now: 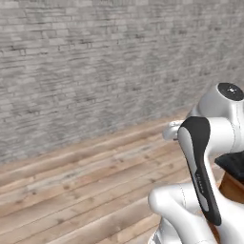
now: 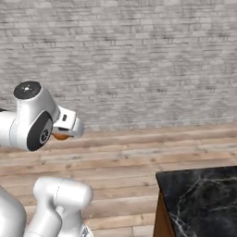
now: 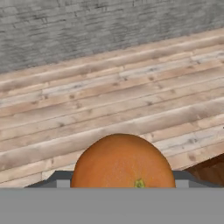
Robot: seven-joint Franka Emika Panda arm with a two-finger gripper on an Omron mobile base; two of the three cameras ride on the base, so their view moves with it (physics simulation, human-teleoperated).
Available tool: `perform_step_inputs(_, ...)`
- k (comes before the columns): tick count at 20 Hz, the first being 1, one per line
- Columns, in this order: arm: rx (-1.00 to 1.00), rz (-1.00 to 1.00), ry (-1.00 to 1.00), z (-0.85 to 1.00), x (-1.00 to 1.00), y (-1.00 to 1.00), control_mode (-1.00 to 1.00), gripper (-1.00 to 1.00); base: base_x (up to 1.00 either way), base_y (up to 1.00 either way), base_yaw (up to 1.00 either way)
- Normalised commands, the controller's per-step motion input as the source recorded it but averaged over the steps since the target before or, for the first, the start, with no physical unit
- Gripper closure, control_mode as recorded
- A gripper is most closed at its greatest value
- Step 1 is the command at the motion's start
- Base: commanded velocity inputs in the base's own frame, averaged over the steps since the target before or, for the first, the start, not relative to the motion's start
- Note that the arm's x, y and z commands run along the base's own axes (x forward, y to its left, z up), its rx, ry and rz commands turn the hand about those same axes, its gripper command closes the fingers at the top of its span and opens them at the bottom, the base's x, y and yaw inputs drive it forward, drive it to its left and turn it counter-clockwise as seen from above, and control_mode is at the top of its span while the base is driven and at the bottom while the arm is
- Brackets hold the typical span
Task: Pick up the tangerine and mango from the fridge and place one fruit on each plate on the dining counter.
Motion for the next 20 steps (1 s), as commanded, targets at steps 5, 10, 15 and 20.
perform_step_inputs(5,0.0,0.0,0.0,0.0,0.0,0.0,1.0,1.0,0.73,0.44,-0.62)
perform_step_inputs(10,0.0,0.0,0.0,0.0,0.0,0.0,1.0,1.0,0.4,0.5,-0.76)
perform_step_inputs(15,0.0,0.0,0.0,0.0,0.0,0.0,1.0,1.0,0.36,0.5,-0.8)
perform_step_inputs(20,0.0,0.0,0.0,0.0,0.0,0.0,1.0,1.0,0.84,0.82,-0.64)
